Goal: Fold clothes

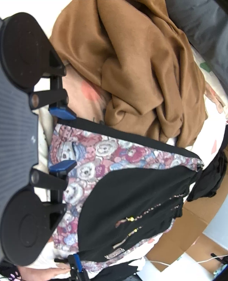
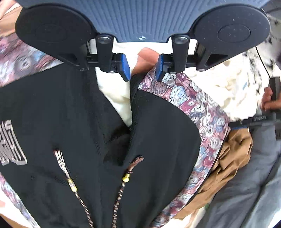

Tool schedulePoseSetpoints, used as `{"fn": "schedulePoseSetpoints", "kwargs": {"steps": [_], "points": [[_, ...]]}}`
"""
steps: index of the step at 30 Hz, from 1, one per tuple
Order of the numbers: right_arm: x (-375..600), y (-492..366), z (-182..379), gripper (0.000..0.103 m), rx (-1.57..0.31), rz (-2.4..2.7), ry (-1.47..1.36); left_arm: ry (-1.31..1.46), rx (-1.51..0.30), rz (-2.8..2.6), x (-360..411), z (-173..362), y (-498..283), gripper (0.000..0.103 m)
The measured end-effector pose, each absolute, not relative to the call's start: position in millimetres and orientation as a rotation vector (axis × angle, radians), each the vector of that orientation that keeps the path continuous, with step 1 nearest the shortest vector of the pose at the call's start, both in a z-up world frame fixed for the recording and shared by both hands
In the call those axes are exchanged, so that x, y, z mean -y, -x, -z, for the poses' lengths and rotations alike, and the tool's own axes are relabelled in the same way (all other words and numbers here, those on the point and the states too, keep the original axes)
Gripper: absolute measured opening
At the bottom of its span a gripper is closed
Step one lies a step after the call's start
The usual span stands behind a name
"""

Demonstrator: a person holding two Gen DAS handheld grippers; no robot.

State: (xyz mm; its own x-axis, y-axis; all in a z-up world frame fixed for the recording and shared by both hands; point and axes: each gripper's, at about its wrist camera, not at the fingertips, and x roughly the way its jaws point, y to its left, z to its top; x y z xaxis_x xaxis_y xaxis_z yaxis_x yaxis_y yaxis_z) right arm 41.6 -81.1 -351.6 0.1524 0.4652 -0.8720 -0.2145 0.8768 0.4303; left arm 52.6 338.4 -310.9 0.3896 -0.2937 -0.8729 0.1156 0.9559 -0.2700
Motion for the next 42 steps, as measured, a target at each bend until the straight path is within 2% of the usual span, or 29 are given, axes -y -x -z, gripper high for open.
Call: {"fn": "schedulePoseSetpoints", "kwargs": {"steps": [2,8,9,11,12,14,16,20,21,22,23,27,31,34,42], "points": [[77.9,-37.4,355.3,0.041,-1.308,-0.493,-0.248,0.183,-1.137,0.260,-340.1,313.4,-53.0,0.054],[78.3,-27.3,361.4,0.041,-1.305,-0.436,-0.298,0.171,-1.145,0.260,-340.8,327.8,-53.4,0.054],[79.7,-24.5,361.9,0.041,-1.312,-0.429,-0.299,0.176,-1.137,0.259,-342.1,327.8,-51.3,0.050],[82.8,-19.6,364.5,0.041,-1.325,-0.419,-0.301,0.194,-1.126,0.262,-345.0,327.2,-48.6,0.037],[83.7,-18.4,366.5,0.041,-1.327,-0.421,-0.306,0.204,-1.125,0.267,-346.7,327.5,-48.2,0.025],[81.9,-17.6,372.6,0.041,-1.322,-0.426,-0.334,0.225,-1.126,0.276,-349.9,328.5,-48.4,0.020],[78.9,-18.7,376.6,0.041,-1.306,-0.433,-0.366,0.236,-1.120,0.284,-351.7,327.8,-48.0,0.009],[65.0,-22.9,378.4,0.041,-1.267,-0.475,-0.375,0.268,-1.086,0.308,-355.8,316.9,-45.9,0.006],[61.6,-24.9,377.2,0.036,-1.256,-0.490,-0.366,0.294,-1.070,0.309,-359.5,311.9,-47.2,0.006],[59.4,-27.3,374.5,0.025,-1.246,-0.502,-0.357,0.309,-1.057,0.307,-362.2,308.0,-48.7,0.006],[58.0,-30.0,371.3,0.021,-1.239,-0.510,-0.353,0.317,-1.038,0.303,-364.6,302.7,-51.0,0.006],[60.6,-44.6,359.4,0.021,-1.204,-0.511,-0.373,0.305,-0.984,0.309,-365.7,287.7,-65.5,0.006],[67.0,-62.3,353.0,0.026,-1.177,-0.482,-0.399,0.280,-0.959,0.302,-358.7,288.5,-87.0,0.006],[68.4,-69.3,352.7,0.040,-1.173,-0.477,-0.399,0.265,-0.947,0.289,-354.1,292.8,-101.6,0.006],[74.6,-68.7,357.5,0.048,-1.198,-0.454,-0.403,0.263,-0.928,0.251,-362.5,293.1,-115.5,0.006]]}}
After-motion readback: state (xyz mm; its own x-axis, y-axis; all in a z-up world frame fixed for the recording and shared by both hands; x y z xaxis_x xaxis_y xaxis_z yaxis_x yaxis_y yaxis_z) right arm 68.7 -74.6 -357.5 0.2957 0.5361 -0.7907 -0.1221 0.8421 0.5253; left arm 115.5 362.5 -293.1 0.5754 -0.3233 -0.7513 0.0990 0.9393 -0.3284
